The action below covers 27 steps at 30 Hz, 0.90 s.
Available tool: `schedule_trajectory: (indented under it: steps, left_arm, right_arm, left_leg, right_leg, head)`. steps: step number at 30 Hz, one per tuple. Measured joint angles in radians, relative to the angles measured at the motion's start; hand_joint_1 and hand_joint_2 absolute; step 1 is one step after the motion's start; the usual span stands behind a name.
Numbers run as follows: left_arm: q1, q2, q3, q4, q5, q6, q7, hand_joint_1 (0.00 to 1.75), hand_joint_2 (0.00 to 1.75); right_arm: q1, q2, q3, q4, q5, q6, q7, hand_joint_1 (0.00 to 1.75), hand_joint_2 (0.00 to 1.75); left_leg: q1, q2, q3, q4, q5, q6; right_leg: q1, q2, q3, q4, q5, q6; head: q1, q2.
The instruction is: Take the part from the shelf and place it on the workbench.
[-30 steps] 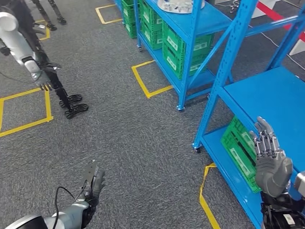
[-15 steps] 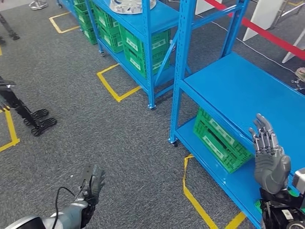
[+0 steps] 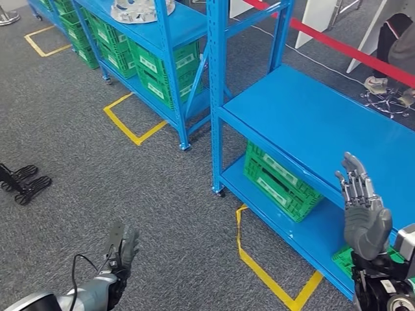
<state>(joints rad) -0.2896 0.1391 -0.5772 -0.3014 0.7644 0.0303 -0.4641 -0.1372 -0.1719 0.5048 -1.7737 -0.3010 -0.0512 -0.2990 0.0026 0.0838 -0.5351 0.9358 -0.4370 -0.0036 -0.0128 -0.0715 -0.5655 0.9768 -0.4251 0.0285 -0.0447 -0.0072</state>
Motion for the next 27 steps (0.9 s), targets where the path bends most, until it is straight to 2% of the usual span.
schedule_trajectory:
  steps: [1,2,3,5,6,7,9,13,14,17,18,19,20,21,23,24,25,26,27]
  left_arm:
    - [0.000,0.000,0.000,0.000,0.000,0.001,0.000,0.00,0.00]
    - [-0.001,0.000,0.000,0.000,0.000,0.002,0.000,0.00,0.00]
    - [-0.002,0.000,0.000,0.000,0.001,0.003,0.000,0.00,0.00]
    - [-0.004,-0.001,0.000,0.000,0.002,0.005,-0.001,0.00,0.00]
    - [-0.003,-0.001,0.000,0.000,0.004,0.005,-0.002,0.00,0.00]
    - [-0.001,-0.001,0.000,0.000,0.004,0.005,-0.003,0.00,0.00]
    - [0.004,-0.001,0.000,0.000,0.006,0.005,-0.004,0.00,0.00]
    - [0.006,0.000,0.000,0.000,0.006,0.005,-0.004,0.00,0.00]
    - [0.008,0.000,0.000,0.000,0.006,0.005,-0.005,0.00,0.00]
    - [0.010,0.004,0.000,0.001,0.002,0.005,-0.009,0.00,0.00]
    - [0.009,0.006,0.000,0.001,0.001,0.005,-0.010,0.00,0.00]
    - [0.008,0.005,0.000,0.001,0.001,0.005,-0.010,0.00,0.00]
    - [0.007,0.004,0.000,0.001,0.001,0.005,-0.010,0.00,0.00]
    - [0.007,0.003,0.000,0.001,0.001,0.005,-0.011,0.00,0.00]
    - [0.010,0.003,0.000,0.001,0.000,0.005,-0.011,0.00,0.00]
    - [0.012,0.003,0.000,0.001,0.000,0.005,-0.011,0.00,0.00]
    - [0.015,0.003,0.000,0.001,0.000,0.006,-0.011,0.00,0.00]
    - [0.017,0.003,0.000,0.001,0.000,0.007,-0.011,0.00,0.00]
    - [0.019,0.003,0.000,0.001,0.000,0.009,-0.011,0.00,0.00]
  right_arm:
    - [-0.003,0.000,0.000,0.004,0.000,0.001,0.000,0.00,0.00]
    - [-0.004,0.000,0.001,0.007,0.000,0.003,-0.001,0.00,0.00]
    - [-0.005,0.002,0.001,0.010,0.000,0.006,-0.002,0.00,0.00]
    - [-0.012,0.004,0.002,0.016,0.000,0.012,-0.003,0.00,0.00]
    - [-0.016,0.007,0.002,0.018,0.000,0.013,-0.004,0.00,0.00]
    - [-0.018,0.009,0.003,0.021,0.001,0.014,-0.004,0.00,0.00]
    - [-0.019,0.011,0.003,0.025,0.001,0.015,-0.004,0.00,0.00]
    - [-0.018,0.011,0.003,0.027,0.001,0.016,-0.004,0.00,0.00]
    - [-0.017,0.012,0.004,0.030,0.002,0.018,-0.003,0.00,0.00]
    - [-0.016,0.016,0.005,0.039,0.006,0.024,0.000,0.00,0.00]
    - [-0.016,0.017,0.005,0.040,0.007,0.026,0.002,0.00,0.00]
    - [-0.016,0.017,0.004,0.040,0.007,0.027,0.003,0.00,0.00]
    - [-0.016,0.017,0.004,0.040,0.008,0.027,0.004,0.00,0.00]
    - [-0.017,0.017,0.004,0.040,0.008,0.027,0.004,0.00,0.00]
    - [-0.018,0.018,0.004,0.040,0.008,0.028,0.005,0.00,0.00]
    - [-0.017,0.018,0.004,0.040,0.008,0.029,0.006,0.00,0.00]
    - [-0.016,0.018,0.004,0.040,0.008,0.029,0.007,0.00,0.00]
    - [-0.015,0.018,0.004,0.041,0.008,0.029,0.008,0.00,0.00]
    - [-0.014,0.018,0.004,0.041,0.008,0.029,0.010,0.00,0.00]
  left_leg:
    - [-0.002,0.010,0.000,0.001,-0.001,-0.004]
    - [-0.002,0.022,0.002,0.002,-0.002,-0.009]
    - [0.001,0.022,0.003,0.005,-0.006,-0.014]
    - [0.008,-0.014,-0.013,0.051,-0.039,-0.024]
    - [0.011,-0.043,-0.039,0.107,-0.069,-0.027]
    - [0.012,-0.063,-0.073,0.175,-0.101,-0.028]
    - [0.012,-0.076,-0.123,0.273,-0.142,-0.029]
    - [0.012,-0.077,-0.141,0.306,-0.152,-0.029]
    - [0.012,-0.078,-0.141,0.297,-0.135,-0.026]
    - [0.011,-0.131,-0.046,0.071,-0.017,-0.009]
    - [0.009,-0.143,-0.017,0.011,0.004,-0.003]
    - [0.010,-0.131,-0.015,0.007,0.007,0.002]
    - [0.011,-0.120,-0.013,0.002,0.009,0.008]
    - [0.013,-0.108,-0.010,-0.002,0.011,0.014]
    - [0.011,-0.086,-0.007,-0.007,0.012,0.023]
    - [0.010,-0.073,-0.007,-0.007,0.011,0.025]
    - [0.009,-0.061,-0.007,-0.006,0.010,0.025]
    - [0.009,-0.049,-0.006,-0.006,0.008,0.025]
    - [0.009,-0.038,-0.004,-0.006,0.006,0.023]
  right_leg:
    - [0.005,0.002,0.003,-0.007,-0.004,-0.009]
    - [0.005,0.016,0.002,-0.009,-0.001,-0.019]
    - [0.006,0.028,0.002,-0.011,0.001,-0.026]
    - [0.004,0.052,0.003,-0.015,0.006,-0.040]
    - [0.003,0.062,0.003,-0.016,0.008,-0.045]
    - [0.003,0.072,0.002,-0.016,0.009,-0.049]
    - [0.004,0.086,0.000,-0.016,0.010,-0.053]
    - [0.005,0.093,-0.001,-0.016,0.010,-0.054]
    - [0.006,0.106,-0.001,-0.016,0.011,-0.054]
    - [0.007,0.179,-0.008,-0.014,0.017,-0.040]
    - [0.006,0.198,-0.011,-0.015,0.019,-0.032]
    - [0.003,0.203,-0.015,-0.015,0.020,-0.027]
    - [0.004,0.192,-0.021,-0.008,0.014,-0.022]
    - [0.005,0.169,-0.035,0.017,-0.003,-0.018]
    - [0.006,0.109,-0.086,0.130,-0.064,-0.011]
    - [0.004,0.092,-0.119,0.204,-0.096,-0.008]
    - [0.001,0.085,-0.144,0.261,-0.115,-0.004]
    - [-0.002,0.080,-0.154,0.284,-0.116,-0.001]
    - [-0.005,0.075,-0.144,0.267,-0.098,0.002]
  head:
    - [-0.001,0.000]
    - [-0.003,0.000]
    - [-0.005,0.000]
    - [-0.008,0.000]
    - [-0.010,0.000]
    - [-0.013,0.000]
    - [-0.016,0.000]
    - [-0.017,0.000]
    - [-0.017,0.000]
    - [-0.018,0.000]
    - [-0.018,0.000]
    - [-0.018,0.000]
    - [-0.016,0.000]
    - [-0.012,0.000]
    - [-0.003,0.000]
    - [-0.001,0.000]
    - [0.000,0.000]
    - [0.000,0.000]
    - [0.000,0.000]
